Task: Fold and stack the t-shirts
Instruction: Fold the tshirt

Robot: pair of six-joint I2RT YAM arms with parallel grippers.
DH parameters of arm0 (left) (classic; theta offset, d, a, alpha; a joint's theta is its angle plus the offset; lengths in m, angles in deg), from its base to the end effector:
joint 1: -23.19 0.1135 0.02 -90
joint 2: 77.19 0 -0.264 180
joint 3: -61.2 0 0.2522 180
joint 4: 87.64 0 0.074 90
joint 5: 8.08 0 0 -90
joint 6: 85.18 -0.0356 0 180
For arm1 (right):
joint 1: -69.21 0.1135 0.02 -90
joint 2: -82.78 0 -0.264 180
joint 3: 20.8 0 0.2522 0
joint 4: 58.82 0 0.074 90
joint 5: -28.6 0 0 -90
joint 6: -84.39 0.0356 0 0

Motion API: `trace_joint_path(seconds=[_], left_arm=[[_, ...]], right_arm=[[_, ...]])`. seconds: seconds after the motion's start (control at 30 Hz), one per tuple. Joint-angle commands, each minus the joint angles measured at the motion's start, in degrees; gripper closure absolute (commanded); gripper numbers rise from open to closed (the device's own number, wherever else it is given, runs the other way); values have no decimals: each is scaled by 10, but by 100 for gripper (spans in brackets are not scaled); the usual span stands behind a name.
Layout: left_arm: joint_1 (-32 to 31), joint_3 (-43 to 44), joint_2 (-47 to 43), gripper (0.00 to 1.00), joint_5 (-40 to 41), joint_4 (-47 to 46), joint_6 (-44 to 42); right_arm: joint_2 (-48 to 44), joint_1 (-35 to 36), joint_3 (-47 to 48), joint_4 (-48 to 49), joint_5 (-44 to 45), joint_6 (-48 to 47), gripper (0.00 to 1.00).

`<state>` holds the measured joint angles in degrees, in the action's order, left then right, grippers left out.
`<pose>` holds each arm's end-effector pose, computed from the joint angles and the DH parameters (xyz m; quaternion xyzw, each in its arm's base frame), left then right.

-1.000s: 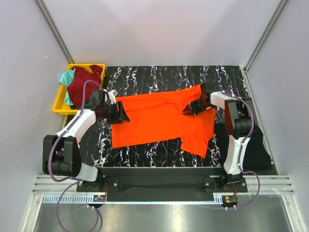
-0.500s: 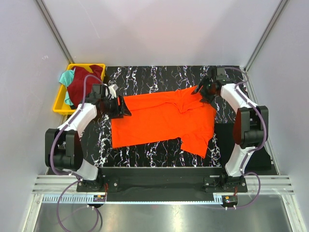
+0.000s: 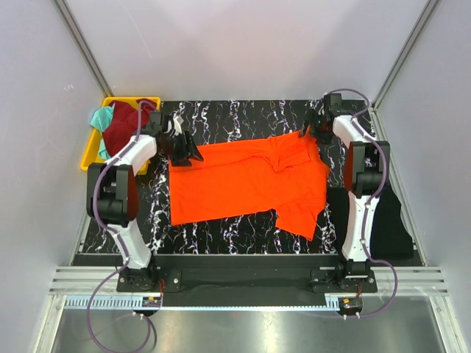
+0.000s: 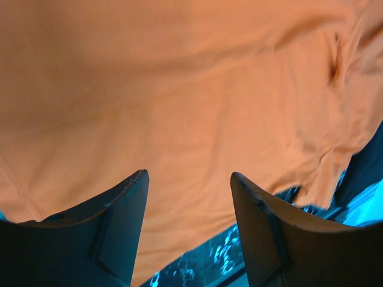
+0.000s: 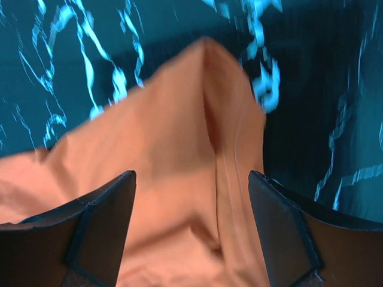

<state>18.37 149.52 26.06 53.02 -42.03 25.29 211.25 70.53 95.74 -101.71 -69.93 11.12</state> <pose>0.3731 -0.0487 0.2139 -0.0647 0.9365 -0.2894 0.1874 0.4937 0.0167 0.1788 0.1052 0.9450 0.1173 0.2865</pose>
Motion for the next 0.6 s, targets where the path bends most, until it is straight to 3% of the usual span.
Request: trace_joint_path(seconds=[0.0, 0.2, 0.57], left_arm=[[6, 69, 42, 39, 20, -26, 41], [8, 116, 89, 39, 36, -65, 80], [30, 103, 125, 39, 36, -87, 91]], right_arm=[[20, -5, 80, 13, -5, -71, 17], [57, -10, 129, -7, 7, -71, 14], [102, -10, 175, -28, -2, -76, 14]])
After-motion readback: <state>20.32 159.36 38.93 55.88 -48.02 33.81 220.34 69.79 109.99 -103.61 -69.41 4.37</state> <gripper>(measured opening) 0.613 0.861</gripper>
